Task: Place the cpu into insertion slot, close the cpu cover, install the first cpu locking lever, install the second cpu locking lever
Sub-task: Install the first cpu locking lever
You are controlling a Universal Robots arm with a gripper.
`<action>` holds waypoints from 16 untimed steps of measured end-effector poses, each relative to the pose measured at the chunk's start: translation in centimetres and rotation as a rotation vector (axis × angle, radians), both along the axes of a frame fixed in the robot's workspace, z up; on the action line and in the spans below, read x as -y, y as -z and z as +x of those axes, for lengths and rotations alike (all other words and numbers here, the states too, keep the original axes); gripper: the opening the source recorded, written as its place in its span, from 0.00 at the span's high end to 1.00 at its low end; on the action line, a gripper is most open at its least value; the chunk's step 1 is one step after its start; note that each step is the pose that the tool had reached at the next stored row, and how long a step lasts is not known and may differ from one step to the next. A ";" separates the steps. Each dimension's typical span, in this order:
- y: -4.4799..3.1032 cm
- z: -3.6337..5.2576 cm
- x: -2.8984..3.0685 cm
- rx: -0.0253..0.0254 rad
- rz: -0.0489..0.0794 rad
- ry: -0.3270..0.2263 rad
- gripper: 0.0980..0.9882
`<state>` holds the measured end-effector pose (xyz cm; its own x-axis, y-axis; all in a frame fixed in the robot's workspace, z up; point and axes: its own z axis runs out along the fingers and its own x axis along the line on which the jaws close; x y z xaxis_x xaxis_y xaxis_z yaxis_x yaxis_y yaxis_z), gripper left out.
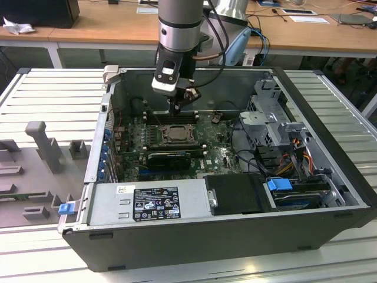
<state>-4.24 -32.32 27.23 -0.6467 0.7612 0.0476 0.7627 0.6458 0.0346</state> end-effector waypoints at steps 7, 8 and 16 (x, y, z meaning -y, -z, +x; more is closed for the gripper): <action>0.00 0.00 0.00 0.0000 0.000 -0.062 0.99; 0.00 0.00 0.00 0.0000 0.000 -0.073 0.99; 0.00 0.00 0.00 0.0000 0.000 -0.155 0.99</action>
<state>-4.24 -32.32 27.23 -0.7562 0.6526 0.0476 0.6542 0.7555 0.0346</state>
